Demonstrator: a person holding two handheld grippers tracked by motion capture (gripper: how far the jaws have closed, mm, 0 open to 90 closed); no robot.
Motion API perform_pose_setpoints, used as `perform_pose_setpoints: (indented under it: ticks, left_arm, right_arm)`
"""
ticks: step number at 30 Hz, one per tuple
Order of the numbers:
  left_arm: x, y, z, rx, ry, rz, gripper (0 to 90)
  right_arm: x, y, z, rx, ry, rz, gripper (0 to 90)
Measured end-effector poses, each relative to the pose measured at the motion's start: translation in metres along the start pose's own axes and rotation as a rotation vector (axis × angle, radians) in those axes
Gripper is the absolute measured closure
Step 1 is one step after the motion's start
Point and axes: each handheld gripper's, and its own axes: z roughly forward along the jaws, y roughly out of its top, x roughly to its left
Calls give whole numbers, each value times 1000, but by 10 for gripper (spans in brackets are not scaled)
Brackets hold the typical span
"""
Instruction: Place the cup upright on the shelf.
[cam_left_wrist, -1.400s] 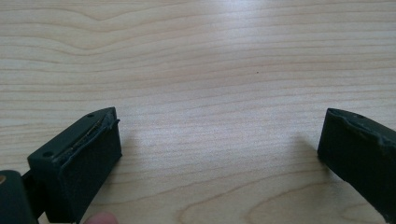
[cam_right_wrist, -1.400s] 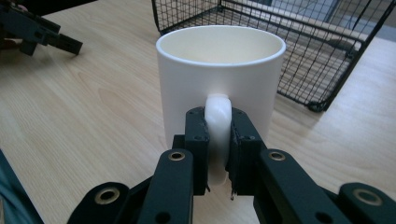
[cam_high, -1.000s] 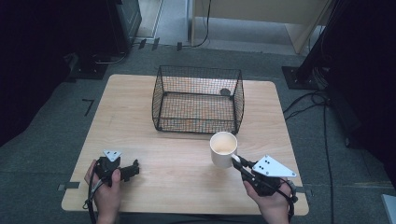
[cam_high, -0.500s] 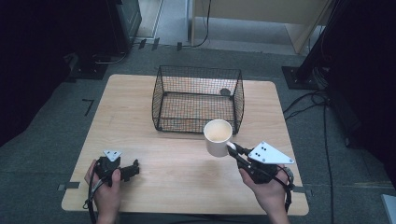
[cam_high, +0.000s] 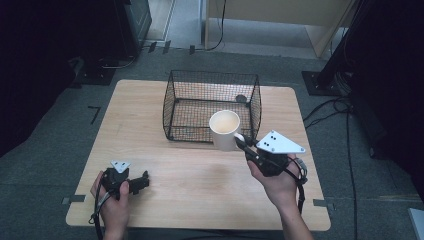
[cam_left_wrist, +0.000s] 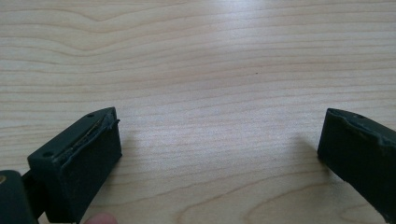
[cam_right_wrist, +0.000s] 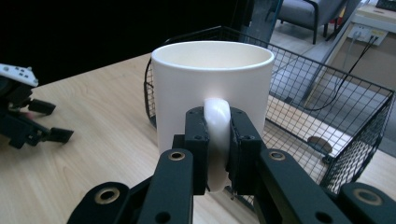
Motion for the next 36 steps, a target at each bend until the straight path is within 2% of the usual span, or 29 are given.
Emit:
perform_pose_setpoints:
  ticks: [3, 8, 13, 14, 15, 20, 24, 25, 27, 28, 36]
  left_arm:
    - [0, 0, 0, 0, 0, 0, 0]
    - [0, 0, 0, 1, -1, 0, 0]
    - [0, 0, 0, 2, -1, 0, 0]
    - [0, 0, 0, 2, -1, 0, 0]
    - [0, 0, 0, 1, -1, 0, 0]
    - [0, 0, 0, 3, 0, 1, 0]
    - [0, 0, 0, 2, 0, 2, 0]
    - [0, 0, 0, 2, 0, 1, 0]
    - [0, 0, 0, 3, 0, 2, 0]
    - [0, 0, 0, 3, -1, 2, 0]
    - [0, 0, 0, 4, -1, 3, 0]
  right_arm:
    - [-4, 7, 12, -1, 11, 2, 811]
    - [-8, 11, 26, 2, 2, 3, 811]
    - [-23, 15, 47, 0, -21, 23, 811]
    - [-23, 15, 47, 0, -21, 23, 811]
    - [-29, 16, 56, -2, -29, 34, 811]
    - [-36, 17, 71, 9, -38, 43, 811]
    - [-45, 20, 92, 21, -35, 51, 811]
    - [-45, 20, 92, 21, -35, 51, 811]
    - [-53, 21, 105, 18, -23, 63, 812]
    - [-53, 21, 105, 18, -23, 63, 812]
    - [-63, 20, 136, 35, 2, 79, 812]
